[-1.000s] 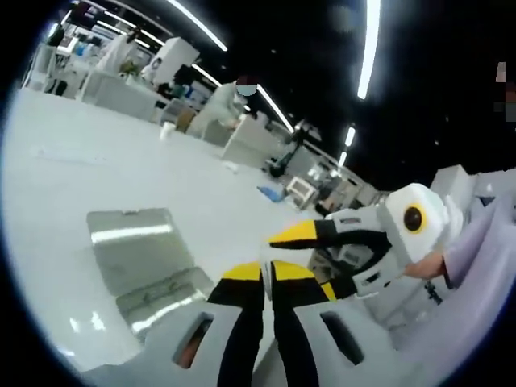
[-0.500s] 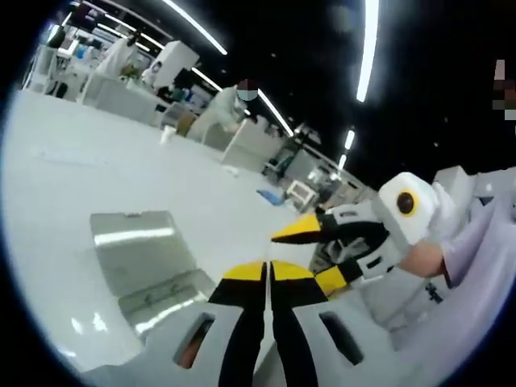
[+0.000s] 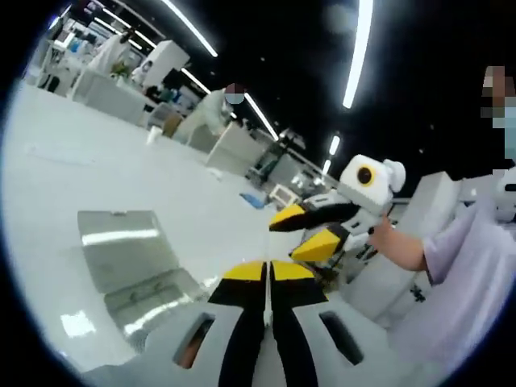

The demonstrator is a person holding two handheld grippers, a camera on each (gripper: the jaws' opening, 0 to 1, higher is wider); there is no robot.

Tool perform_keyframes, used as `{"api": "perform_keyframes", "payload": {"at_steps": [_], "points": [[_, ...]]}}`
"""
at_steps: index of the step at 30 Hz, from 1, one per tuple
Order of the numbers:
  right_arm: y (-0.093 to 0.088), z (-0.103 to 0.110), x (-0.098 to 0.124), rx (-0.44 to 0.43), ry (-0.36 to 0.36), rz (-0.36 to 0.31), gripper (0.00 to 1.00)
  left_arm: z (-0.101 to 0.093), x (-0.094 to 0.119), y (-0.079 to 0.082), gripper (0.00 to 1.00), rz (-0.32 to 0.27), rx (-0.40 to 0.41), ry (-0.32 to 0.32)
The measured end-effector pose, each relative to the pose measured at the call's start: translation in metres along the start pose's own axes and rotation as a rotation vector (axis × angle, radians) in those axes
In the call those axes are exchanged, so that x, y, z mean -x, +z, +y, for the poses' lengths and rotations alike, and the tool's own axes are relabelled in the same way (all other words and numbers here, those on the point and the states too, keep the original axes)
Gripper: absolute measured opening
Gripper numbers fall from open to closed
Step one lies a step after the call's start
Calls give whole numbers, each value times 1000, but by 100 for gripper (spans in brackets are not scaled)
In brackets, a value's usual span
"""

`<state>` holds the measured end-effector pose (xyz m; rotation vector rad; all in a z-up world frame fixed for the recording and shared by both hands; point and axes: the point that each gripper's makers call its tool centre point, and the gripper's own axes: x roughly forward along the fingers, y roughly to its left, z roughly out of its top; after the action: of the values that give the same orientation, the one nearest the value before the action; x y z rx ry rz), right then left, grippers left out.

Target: Insert the divider into the dual guide fixture by aligning both edges with the guide slots and pushing it downward to the bottom, including one-sided entry, uneven engagement, binding, and posture correction.

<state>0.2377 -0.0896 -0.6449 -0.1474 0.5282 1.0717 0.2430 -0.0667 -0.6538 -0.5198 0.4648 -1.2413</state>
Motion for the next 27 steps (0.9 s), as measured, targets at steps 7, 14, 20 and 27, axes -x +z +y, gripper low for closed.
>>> {"api": "perform_keyframes", "payload": {"at_steps": [7,14,20,27], "points": [[-12,12,2,-49,120,59,16,-15,1,3,0,-3,3,-76],[-7,30,1,-124,247,33,12,-29,2,5,0,-3,15,-139],[-5,39,3,-172,311,26,7,-38,2,6,0,-6,26,-181],[-5,44,3,-243,358,16,6,-43,0,5,0,-5,29,-203]]}}
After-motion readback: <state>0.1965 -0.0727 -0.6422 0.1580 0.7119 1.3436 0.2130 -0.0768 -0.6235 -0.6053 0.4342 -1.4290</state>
